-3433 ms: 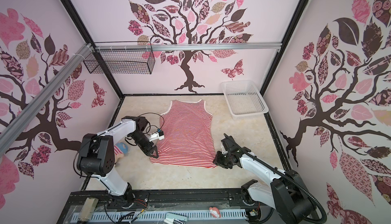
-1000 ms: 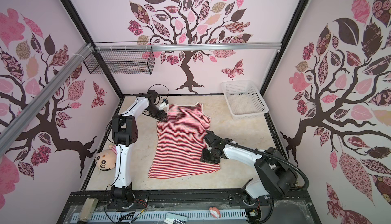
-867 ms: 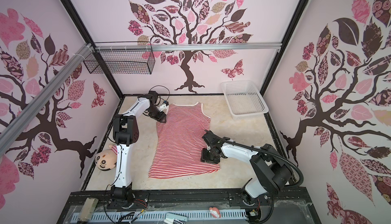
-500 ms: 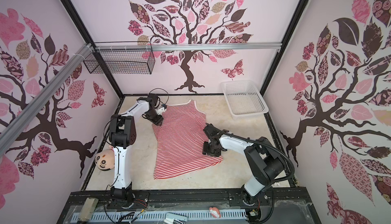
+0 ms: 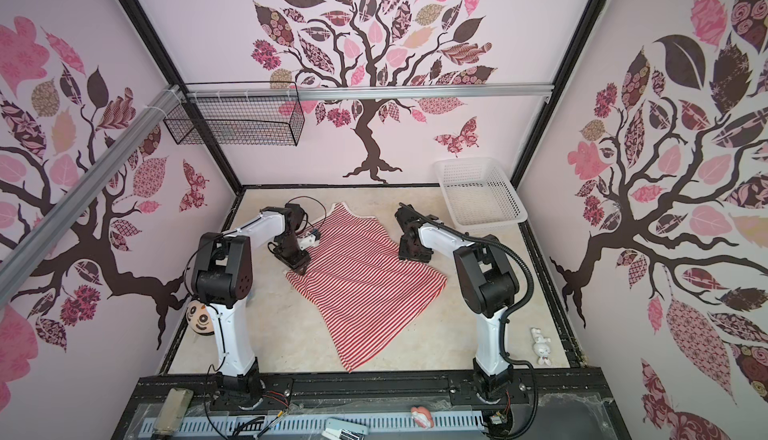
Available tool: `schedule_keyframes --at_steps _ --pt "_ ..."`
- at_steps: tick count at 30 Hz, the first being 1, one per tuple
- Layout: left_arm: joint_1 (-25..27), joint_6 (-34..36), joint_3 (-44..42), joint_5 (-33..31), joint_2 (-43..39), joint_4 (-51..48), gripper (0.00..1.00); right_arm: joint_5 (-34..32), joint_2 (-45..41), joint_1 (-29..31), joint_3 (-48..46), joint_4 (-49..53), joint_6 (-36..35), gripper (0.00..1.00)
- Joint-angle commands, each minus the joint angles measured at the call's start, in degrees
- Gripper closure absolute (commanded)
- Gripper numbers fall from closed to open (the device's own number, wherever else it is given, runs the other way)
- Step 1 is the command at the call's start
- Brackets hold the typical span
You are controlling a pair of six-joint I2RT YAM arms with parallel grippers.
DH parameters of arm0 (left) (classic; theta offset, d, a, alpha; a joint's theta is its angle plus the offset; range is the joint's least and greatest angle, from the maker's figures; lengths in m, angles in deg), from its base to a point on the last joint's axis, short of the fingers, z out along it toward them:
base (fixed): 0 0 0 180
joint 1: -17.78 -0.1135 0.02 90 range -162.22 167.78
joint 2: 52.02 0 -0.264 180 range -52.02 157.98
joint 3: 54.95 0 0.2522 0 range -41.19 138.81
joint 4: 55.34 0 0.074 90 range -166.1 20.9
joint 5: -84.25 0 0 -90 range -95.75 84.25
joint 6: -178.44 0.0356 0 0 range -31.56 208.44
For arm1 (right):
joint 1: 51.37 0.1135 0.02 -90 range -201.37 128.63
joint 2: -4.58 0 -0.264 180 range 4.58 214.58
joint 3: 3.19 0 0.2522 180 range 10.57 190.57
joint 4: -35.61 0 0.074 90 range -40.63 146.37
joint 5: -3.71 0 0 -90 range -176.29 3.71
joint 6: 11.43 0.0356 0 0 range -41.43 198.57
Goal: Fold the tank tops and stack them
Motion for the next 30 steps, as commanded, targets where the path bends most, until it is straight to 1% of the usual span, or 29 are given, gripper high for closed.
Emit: schedule_keyframes --at_steps 1,2,4,7,10,12,14,17,19,21,26,28,30 --pt "-0.20 2.68 -4.54 -1.70 -4.07 -3.34 0.36 -0.02 -4.12 0.66 1.38 3.32 -1.69 0.42" --pt "-0.76 2.27 -3.75 -2.02 -5.30 -2.93 0.36 0.71 -6.45 1.20 0.00 3.30 -1.30 0.42" --pt "-2.14 0.33 1.24 -0.44 -5.60 -3.43 0.35 3.04 -10.66 2.50 -3.78 3.00 -0.33 0.42" --pt "-3.48 -3.26 14.69 3.90 -1.20 -5.24 0.35 5.48 -16.61 4.56 -11.45 1.58 2.16 0.42" --pt "-3.40 -6.13 28.20 10.17 6.31 -6.25 0.35 7.20 -20.96 5.61 -18.55 -0.97 4.76 0.41" --pt "-3.15 -7.21 35.97 15.56 11.33 -6.30 0.35 7.32 -21.96 5.62 -21.87 -2.33 5.55 0.41" --pt "-2.78 -8.43 42.68 19.11 16.69 -5.55 0.35 7.08 -21.72 5.62 -23.76 -3.02 5.99 0.41" --pt "-1.12 -8.22 52.25 18.80 23.91 -6.80 0.35 6.39 -20.33 5.62 -25.25 -3.91 6.14 0.41" --pt "-0.27 -8.28 54.80 16.85 26.32 -4.75 0.35 5.79 -19.07 5.53 -25.74 -4.24 6.25 0.41" --pt "-0.01 -9.17 54.63 15.58 27.10 -0.43 0.34 5.78 -17.85 5.53 -26.13 -4.83 6.18 0.41" --pt "-1.53 -13.87 51.06 18.38 26.47 11.48 0.31 5.54 -16.15 5.36 -27.39 -6.16 6.62 0.41" --pt "-1.90 -15.26 50.83 18.48 26.77 14.17 0.30 5.47 -15.38 5.27 -27.54 -6.53 6.65 0.41" --pt "-1.90 -15.51 52.69 18.30 28.32 14.44 0.28 5.34 -14.55 5.18 -27.39 -6.71 6.64 0.41"
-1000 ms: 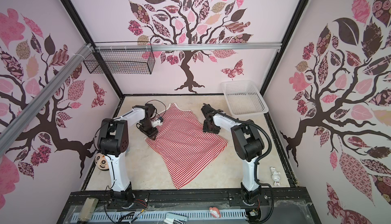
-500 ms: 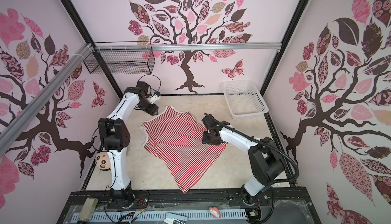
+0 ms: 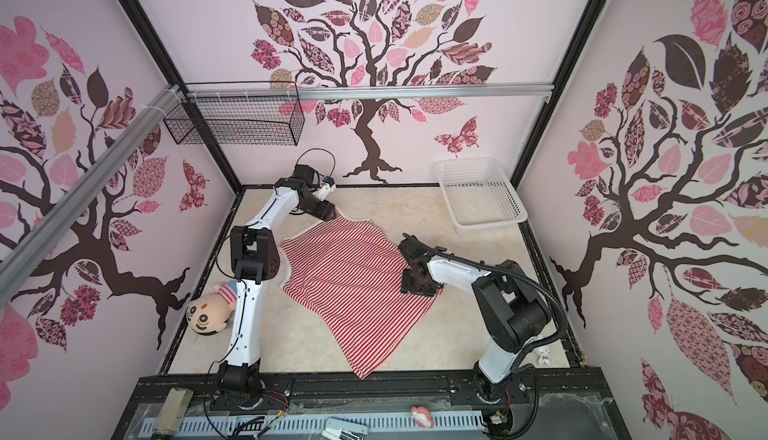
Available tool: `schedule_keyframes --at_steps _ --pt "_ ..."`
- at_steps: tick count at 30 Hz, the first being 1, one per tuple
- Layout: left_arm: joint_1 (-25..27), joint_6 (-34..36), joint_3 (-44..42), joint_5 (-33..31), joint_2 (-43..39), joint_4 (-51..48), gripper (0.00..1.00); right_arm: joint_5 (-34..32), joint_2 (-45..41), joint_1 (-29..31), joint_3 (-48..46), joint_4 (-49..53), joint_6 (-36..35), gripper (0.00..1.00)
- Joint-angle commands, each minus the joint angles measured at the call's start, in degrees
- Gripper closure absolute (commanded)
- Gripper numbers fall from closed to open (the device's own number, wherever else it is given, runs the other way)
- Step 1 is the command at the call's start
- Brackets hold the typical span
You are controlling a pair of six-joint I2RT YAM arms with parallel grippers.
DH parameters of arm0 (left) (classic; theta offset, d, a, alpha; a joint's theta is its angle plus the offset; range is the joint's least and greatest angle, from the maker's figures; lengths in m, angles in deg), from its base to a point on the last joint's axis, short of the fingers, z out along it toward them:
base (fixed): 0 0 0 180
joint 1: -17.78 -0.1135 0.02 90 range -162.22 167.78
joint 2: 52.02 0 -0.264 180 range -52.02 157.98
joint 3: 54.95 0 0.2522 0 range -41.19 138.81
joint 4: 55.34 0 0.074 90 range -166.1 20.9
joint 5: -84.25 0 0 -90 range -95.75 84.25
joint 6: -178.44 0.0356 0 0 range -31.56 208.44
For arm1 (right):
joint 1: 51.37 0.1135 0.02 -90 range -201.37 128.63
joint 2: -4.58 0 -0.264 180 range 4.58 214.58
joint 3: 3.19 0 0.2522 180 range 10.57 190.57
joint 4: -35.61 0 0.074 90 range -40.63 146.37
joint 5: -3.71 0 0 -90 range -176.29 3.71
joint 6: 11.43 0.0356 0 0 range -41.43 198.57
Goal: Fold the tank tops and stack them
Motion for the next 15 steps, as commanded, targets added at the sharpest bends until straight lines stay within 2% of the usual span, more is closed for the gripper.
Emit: schedule_keyframes --at_steps 1,5,7,10,12,15 --pt "-0.64 -2.30 3.52 1.27 1.62 3.99 0.28 -0.89 2.76 -0.40 -0.03 0.06 0.51 0.41" --pt "0.10 -1.64 12.20 -0.56 8.05 -0.20 0.28 -0.84 4.33 -0.84 0.93 0.21 0.28 0.41" --pt "-0.03 -2.22 10.48 -0.70 8.23 2.74 0.31 -0.71 4.39 -0.94 1.15 0.15 0.12 0.41" --pt "-0.57 -3.25 5.55 0.50 6.56 8.54 0.41 -0.67 4.17 -1.03 0.95 0.14 0.08 0.42" --pt "-0.71 -3.41 5.54 0.63 6.69 8.54 0.42 -0.56 4.06 -1.03 0.64 -0.02 0.19 0.42" --pt "-0.64 -3.03 8.47 0.77 8.17 5.32 0.39 -0.45 4.19 -1.12 0.06 -0.66 0.34 0.42"
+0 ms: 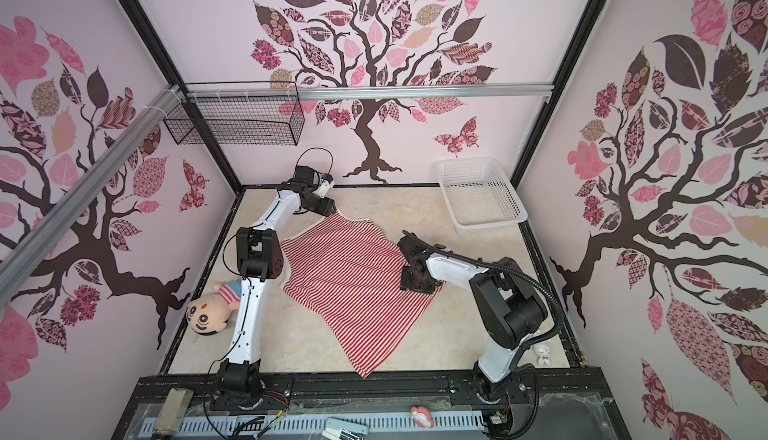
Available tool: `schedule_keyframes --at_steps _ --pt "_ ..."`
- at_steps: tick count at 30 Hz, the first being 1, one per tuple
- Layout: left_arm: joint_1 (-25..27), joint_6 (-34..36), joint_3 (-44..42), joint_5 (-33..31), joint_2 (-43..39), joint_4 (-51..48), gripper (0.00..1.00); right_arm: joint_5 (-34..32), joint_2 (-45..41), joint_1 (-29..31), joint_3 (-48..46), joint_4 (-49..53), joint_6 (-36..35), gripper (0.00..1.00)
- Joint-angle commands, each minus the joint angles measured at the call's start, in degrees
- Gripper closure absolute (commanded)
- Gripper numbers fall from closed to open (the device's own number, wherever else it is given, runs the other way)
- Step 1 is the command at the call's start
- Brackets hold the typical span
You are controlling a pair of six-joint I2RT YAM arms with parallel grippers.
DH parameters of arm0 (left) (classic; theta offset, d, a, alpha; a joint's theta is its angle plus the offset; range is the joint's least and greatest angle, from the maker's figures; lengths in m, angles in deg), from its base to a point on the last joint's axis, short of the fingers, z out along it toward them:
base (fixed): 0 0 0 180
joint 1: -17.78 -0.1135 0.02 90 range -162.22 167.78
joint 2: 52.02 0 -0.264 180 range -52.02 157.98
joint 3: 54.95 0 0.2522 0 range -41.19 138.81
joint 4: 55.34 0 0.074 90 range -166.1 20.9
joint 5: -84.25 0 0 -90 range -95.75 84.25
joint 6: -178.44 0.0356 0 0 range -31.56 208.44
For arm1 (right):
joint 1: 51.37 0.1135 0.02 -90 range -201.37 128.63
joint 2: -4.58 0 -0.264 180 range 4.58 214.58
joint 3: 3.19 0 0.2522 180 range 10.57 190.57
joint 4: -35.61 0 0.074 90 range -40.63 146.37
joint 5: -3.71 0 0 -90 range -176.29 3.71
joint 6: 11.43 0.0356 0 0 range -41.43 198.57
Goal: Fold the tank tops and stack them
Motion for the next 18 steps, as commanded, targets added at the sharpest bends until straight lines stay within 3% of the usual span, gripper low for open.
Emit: schedule_keyframes --at_steps 1,4,13,18 --pt "-0.15 0.25 2.62 0.42 1.57 -0.25 0.38 -0.27 3.05 -0.63 -1.67 -0.57 0.23 0.42" --pt "0.35 2.89 2.63 -2.02 2.56 -0.82 0.44 0.06 4.05 -1.23 -1.58 -0.54 0.01 0.43" --pt "0.66 5.45 2.23 -2.44 3.03 -1.59 0.98 -1.14 3.69 -3.29 -1.90 -0.45 -1.43 0.51" --pt "-0.27 5.21 -0.25 -4.10 1.45 -0.31 1.00 -3.23 5.19 -5.13 -0.46 0.30 -2.89 0.51"
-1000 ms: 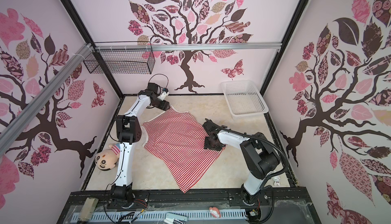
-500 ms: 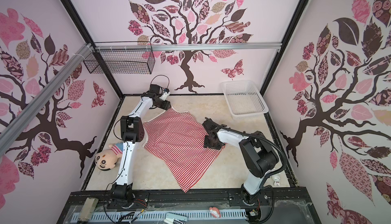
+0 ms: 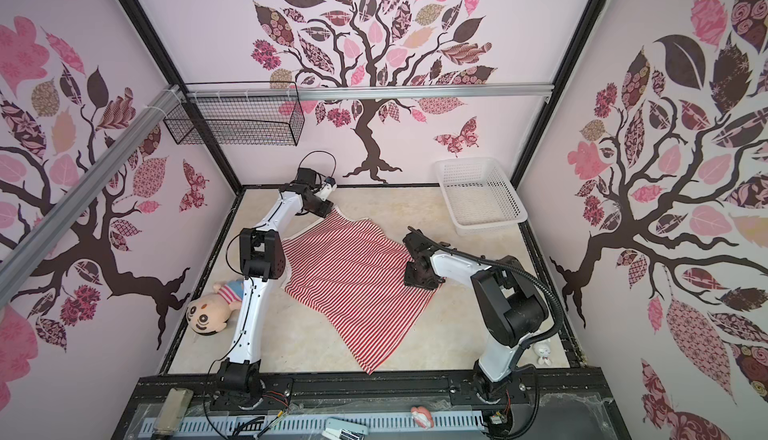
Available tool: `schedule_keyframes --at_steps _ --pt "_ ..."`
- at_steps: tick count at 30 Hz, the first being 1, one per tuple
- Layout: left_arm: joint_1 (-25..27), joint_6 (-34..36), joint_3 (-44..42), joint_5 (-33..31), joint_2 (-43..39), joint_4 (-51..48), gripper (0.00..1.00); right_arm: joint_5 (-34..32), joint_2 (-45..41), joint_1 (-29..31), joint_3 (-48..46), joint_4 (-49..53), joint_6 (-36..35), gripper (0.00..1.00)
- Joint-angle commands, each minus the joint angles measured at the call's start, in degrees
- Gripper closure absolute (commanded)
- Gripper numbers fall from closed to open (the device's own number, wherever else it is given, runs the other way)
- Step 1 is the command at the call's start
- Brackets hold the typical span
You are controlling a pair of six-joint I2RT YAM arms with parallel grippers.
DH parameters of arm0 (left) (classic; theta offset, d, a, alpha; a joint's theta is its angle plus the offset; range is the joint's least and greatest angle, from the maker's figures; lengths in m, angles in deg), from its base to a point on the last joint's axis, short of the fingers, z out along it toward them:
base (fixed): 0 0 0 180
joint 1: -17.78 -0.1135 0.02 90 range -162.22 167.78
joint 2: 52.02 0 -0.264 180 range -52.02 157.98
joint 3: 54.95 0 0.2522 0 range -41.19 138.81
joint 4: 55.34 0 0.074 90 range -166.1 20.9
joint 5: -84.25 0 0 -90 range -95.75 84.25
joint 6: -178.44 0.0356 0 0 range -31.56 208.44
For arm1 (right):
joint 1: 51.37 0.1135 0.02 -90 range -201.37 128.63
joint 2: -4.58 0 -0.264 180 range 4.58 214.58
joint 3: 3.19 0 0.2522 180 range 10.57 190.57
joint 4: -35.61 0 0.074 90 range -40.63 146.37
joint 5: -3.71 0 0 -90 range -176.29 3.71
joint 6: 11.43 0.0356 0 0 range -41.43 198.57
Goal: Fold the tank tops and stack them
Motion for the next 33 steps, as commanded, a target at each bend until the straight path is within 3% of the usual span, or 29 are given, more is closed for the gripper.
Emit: schedule_keyframes --at_steps 1,9,17,19,21,23,29,33 --pt "-1.15 -0.52 -2.45 -1.50 -1.05 0.90 1.00 -4.70 4.92 -1.41 -0.15 2.83 -1.75 0.50" --pt "-8.28 -7.87 -10.38 1.30 -7.58 0.64 1.00 -11.37 10.41 -1.68 6.71 5.99 -3.83 0.46" --pt "-10.72 -8.25 -34.04 -0.63 -21.32 7.21 1.00 -16.40 16.21 -1.96 17.47 7.19 -10.41 0.45" --pt "-10.81 -8.26 -37.83 -0.49 -23.81 8.08 0.99 -14.76 15.21 -1.92 19.90 7.19 -11.59 0.44" --pt "-10.81 -8.43 -40.27 -0.86 -25.51 9.12 0.83 -11.68 11.84 -1.91 19.77 6.12 -11.77 0.43" --pt "-10.89 -8.51 -41.31 -2.05 -26.65 9.17 0.76 -9.50 7.74 -1.89 17.96 5.08 -10.88 0.41" --pt "-12.81 -7.65 -46.25 0.49 -34.78 5.28 0.72 -0.25 -3.53 -1.41 7.04 4.08 -6.33 0.40" --pt "-12.83 -2.08 -54.84 2.83 -42.77 2.29 0.69 4.51 -9.83 1.51 -1.90 2.60 -2.86 0.40"
